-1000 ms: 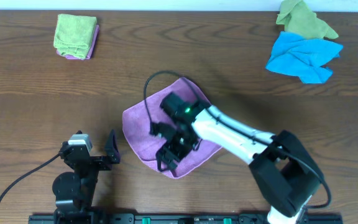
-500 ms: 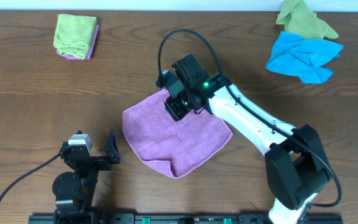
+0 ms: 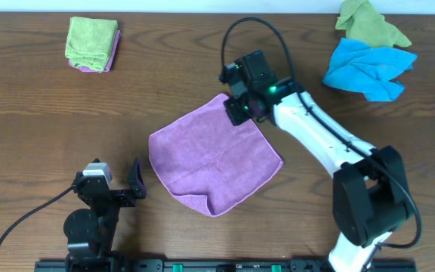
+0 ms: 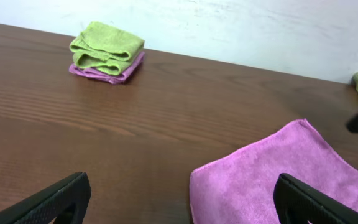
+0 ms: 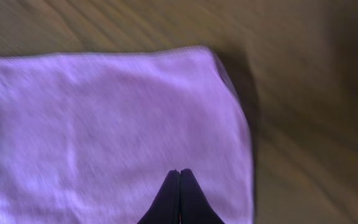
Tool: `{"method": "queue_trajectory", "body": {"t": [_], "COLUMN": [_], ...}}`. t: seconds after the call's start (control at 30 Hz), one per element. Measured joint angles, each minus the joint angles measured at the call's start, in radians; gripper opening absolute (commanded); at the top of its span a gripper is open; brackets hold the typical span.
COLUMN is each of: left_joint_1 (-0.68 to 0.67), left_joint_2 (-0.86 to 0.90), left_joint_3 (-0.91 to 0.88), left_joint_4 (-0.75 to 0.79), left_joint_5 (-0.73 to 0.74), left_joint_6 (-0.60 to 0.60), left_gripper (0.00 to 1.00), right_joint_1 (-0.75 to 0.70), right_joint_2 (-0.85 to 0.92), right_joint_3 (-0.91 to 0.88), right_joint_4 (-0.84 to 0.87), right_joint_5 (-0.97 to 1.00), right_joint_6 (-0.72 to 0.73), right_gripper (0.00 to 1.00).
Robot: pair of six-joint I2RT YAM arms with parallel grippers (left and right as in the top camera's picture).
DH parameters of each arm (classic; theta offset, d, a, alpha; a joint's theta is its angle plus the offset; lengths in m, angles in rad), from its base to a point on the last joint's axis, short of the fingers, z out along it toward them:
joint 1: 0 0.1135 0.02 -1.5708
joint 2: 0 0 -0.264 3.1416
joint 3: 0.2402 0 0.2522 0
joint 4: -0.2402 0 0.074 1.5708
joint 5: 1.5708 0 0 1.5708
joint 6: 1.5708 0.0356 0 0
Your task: Fold the cloth
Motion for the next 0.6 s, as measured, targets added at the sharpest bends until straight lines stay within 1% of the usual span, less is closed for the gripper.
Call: {"method": "queue_trajectory", "body": {"t": [0.03, 0.1, 0.17, 0.2, 0.27, 0.33, 0.4, 0.5, 0.6], "left_joint_1": [0.0, 0.0, 0.0, 0.0, 0.0, 0.0, 0.0, 0.0, 0.0], "left_joint_2": [0.0, 0.0, 0.0, 0.0, 0.0, 0.0, 0.0, 0.0, 0.0], "left_joint_3": [0.0, 0.0, -0.006, -0.008, -0.01, -0.013, -0.014, -0.014, -0.016], "left_joint_4": [0.0, 0.01, 0.034, 0.044, 0.055, 0.063, 0.066, 0.067, 0.077], "left_joint_5": [0.0, 0.0, 0.005, 0.023, 0.086, 0.179, 0.241, 0.312, 0.369], "left_joint_6": [0.0, 0.0, -0.013, -0.043, -0.129, -0.249, -0.355, -0.535, -0.641], "left_gripper": [0.95, 0.95, 0.96, 0.95, 0.95, 0.96, 0.96, 0.95, 0.95], "right_joint_1": [-0.012, -0.04, -0.07, -0.08, -0.099, -0.1, -0.1, -0.1, -0.1], "right_joint_2": [-0.005, -0.033, -0.104, -0.145, -0.256, -0.367, -0.46, -0.575, -0.658], "right_joint_3": [0.008, 0.036, 0.065, 0.074, 0.098, 0.113, 0.117, 0.118, 0.118], "right_joint_4": [-0.05, -0.166, -0.27, -0.3, -0.367, -0.423, -0.468, -0.542, -0.602], "right_joint_5": [0.001, -0.002, -0.011, -0.013, -0.018, -0.021, -0.029, -0.054, -0.105], "right_joint_6": [0.003, 0.009, 0.008, 0.008, 0.005, 0.004, 0.004, 0.004, 0.004], "right_gripper": [0.17, 0.7, 0.98, 0.99, 0.99, 0.99, 0.99, 0.99, 0.99]}}
